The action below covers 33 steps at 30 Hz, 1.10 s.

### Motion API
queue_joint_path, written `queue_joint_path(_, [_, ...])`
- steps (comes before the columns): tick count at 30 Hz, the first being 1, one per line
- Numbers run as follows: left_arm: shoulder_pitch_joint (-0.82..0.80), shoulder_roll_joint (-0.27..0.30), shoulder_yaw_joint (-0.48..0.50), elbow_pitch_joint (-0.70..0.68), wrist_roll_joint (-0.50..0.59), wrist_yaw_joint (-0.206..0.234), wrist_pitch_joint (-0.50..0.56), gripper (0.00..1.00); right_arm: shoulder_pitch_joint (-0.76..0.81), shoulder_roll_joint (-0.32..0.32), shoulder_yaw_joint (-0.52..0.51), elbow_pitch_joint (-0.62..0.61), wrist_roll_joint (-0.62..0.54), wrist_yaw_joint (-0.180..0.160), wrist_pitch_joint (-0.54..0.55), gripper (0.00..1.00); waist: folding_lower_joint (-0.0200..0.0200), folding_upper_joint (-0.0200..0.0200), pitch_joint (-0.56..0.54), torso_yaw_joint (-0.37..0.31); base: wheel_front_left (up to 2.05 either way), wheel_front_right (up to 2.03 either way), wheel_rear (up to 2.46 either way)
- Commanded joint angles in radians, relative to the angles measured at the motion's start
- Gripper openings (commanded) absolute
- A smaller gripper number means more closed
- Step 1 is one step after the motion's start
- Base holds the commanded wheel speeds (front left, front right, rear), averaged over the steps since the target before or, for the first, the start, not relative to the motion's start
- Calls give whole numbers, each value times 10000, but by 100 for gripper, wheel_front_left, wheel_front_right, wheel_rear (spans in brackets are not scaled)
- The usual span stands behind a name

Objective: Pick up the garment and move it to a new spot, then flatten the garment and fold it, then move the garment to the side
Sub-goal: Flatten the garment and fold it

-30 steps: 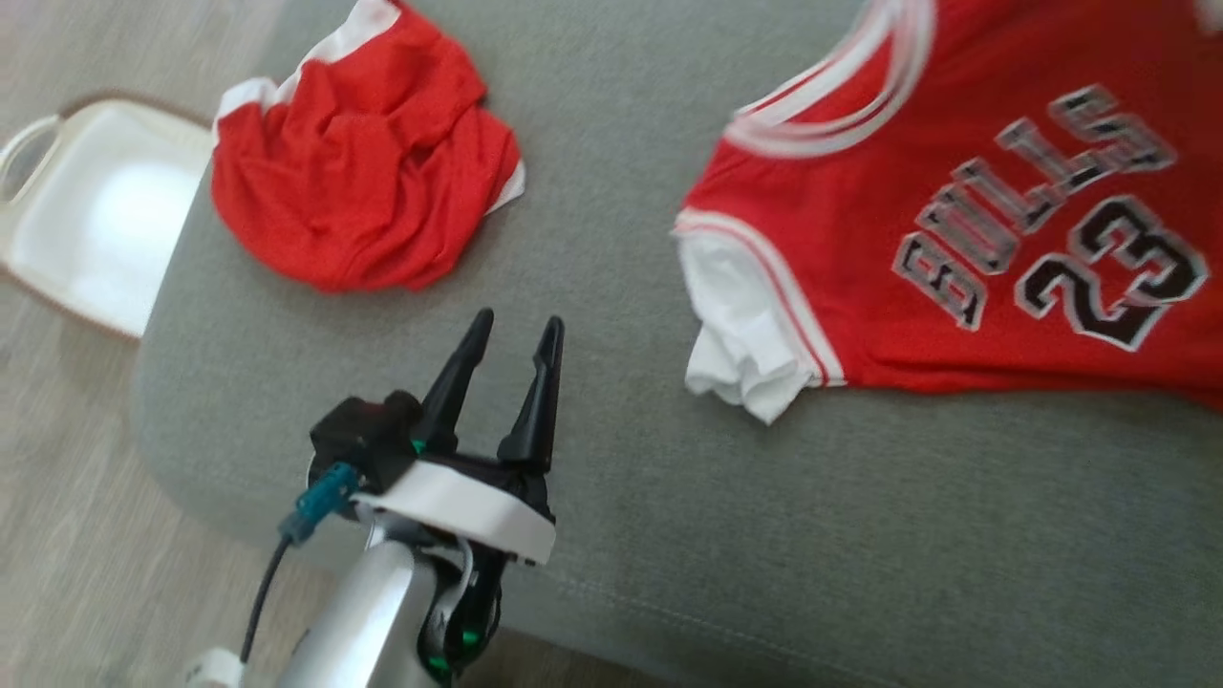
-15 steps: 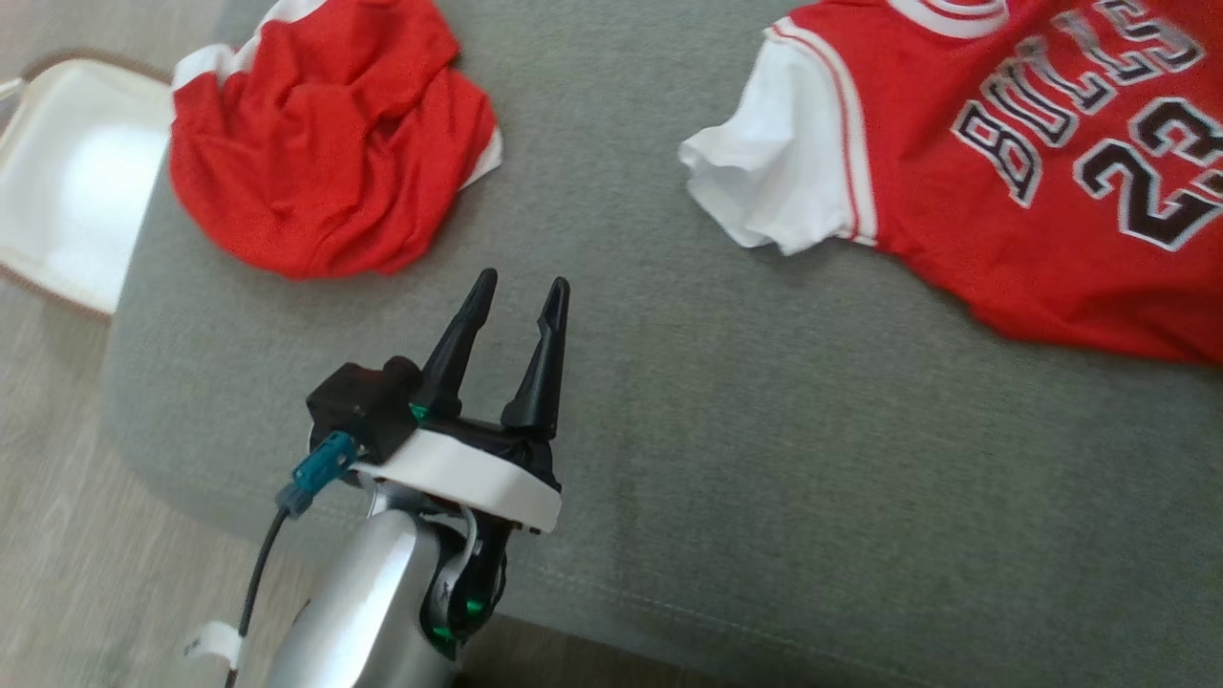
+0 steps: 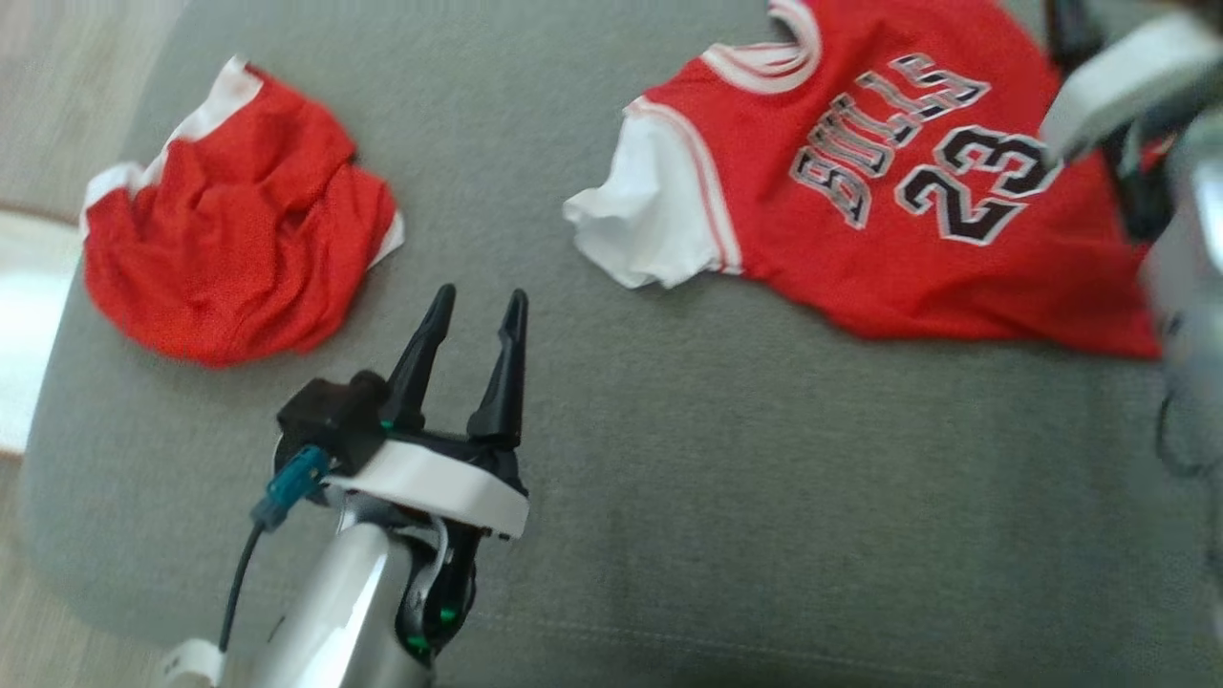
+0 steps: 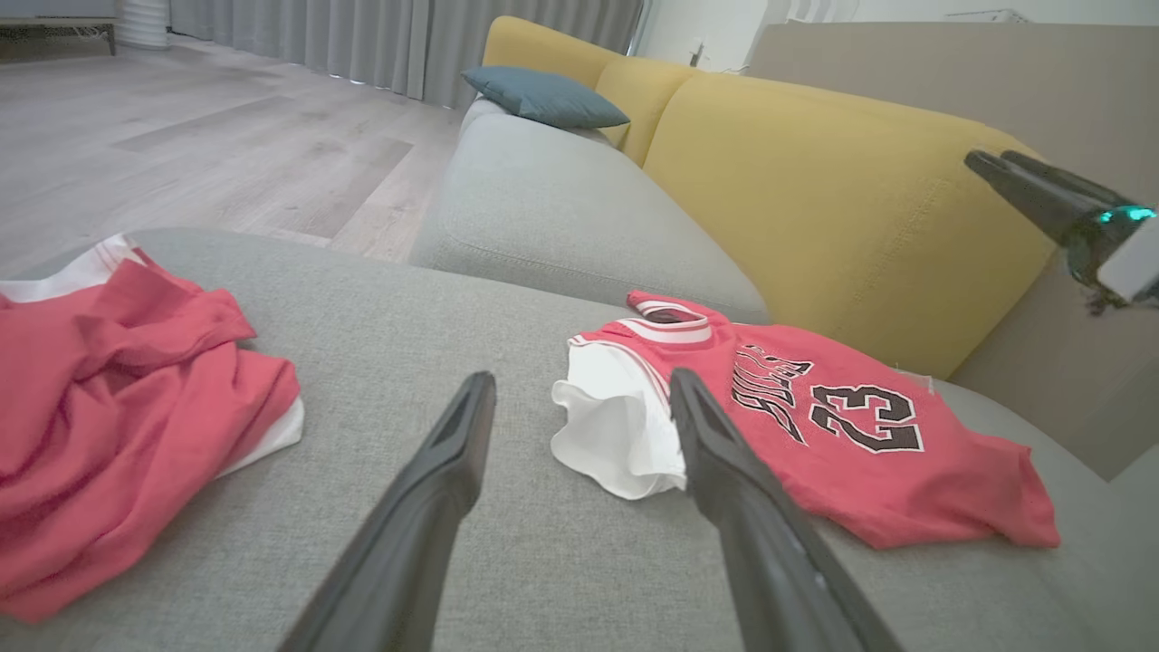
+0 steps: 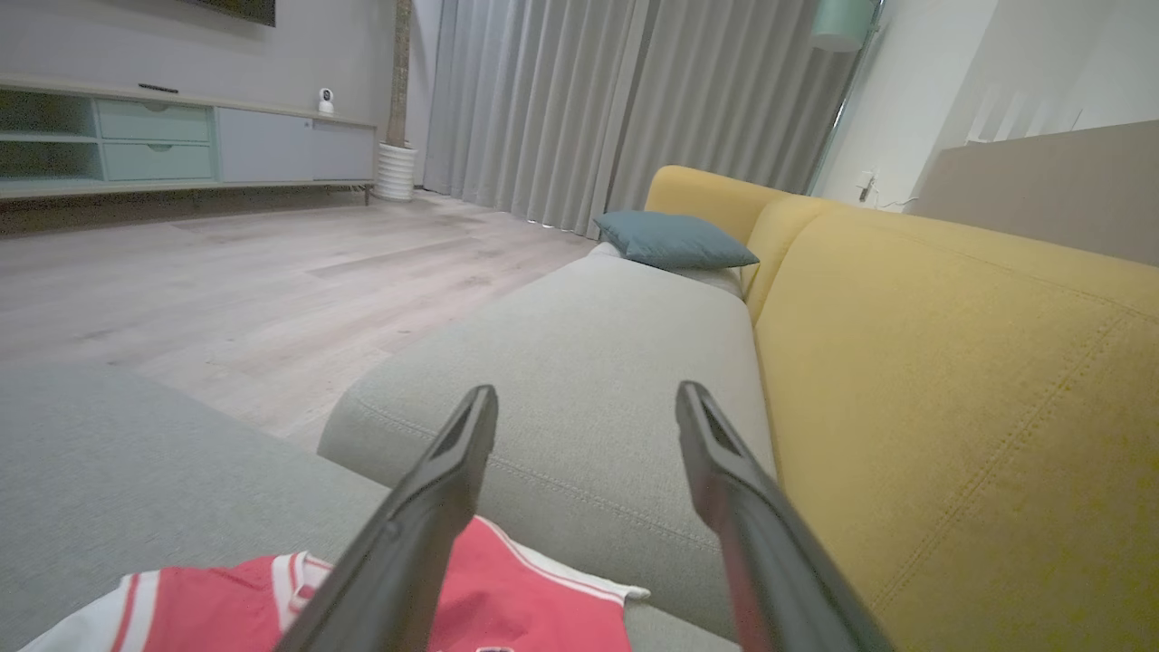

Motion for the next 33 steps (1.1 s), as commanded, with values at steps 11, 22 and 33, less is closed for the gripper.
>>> queue_joint_path(11, [497,80,739,-317,202,10,-51,100,5209,1306,-1599,-4058,274,39,-105,100,0,-1,-1374,-1545,0,0,0])
queue_joint_path(22, [813,79,802,-371,323,-72,-51,100,8480,2577,-2828,-5880,-344,39,-100,100,0,-1,-1302,-2204,0,0,0])
queue_joint_path(33, [615,79,791,-303,473,-192,-51,100,8379,2604,-3589,-5825,-284,39,-17,100,0,-1,-796,-2035,0,0,0])
